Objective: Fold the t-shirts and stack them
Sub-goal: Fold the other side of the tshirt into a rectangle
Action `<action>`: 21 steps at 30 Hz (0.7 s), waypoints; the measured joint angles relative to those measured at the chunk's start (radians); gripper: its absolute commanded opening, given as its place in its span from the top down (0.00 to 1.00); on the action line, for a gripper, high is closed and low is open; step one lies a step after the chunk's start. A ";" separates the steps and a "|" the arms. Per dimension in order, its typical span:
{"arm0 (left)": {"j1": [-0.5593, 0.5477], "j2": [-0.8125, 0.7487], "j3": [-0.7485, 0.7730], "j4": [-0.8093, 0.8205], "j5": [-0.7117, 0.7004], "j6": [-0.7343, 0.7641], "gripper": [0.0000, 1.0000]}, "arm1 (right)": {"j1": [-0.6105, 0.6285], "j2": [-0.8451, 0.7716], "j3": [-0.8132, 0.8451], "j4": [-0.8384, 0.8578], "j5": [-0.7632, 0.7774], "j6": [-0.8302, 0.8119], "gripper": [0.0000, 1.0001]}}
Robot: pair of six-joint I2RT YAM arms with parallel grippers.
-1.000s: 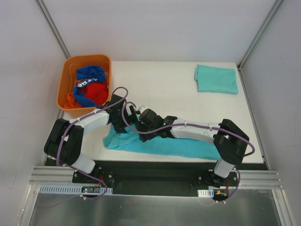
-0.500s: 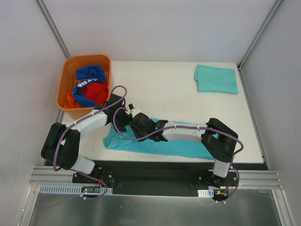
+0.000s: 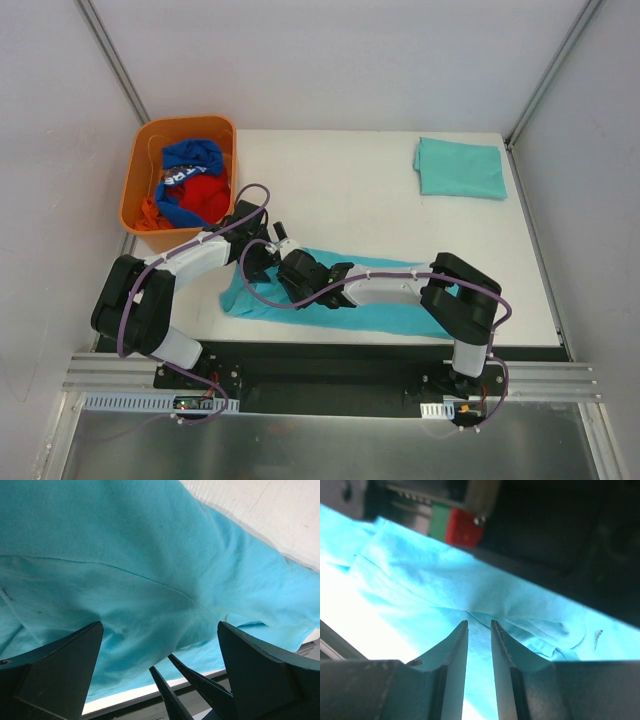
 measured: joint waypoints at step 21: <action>0.000 0.006 0.000 0.019 0.005 -0.011 0.01 | 0.000 0.062 0.048 0.003 0.068 -0.006 0.66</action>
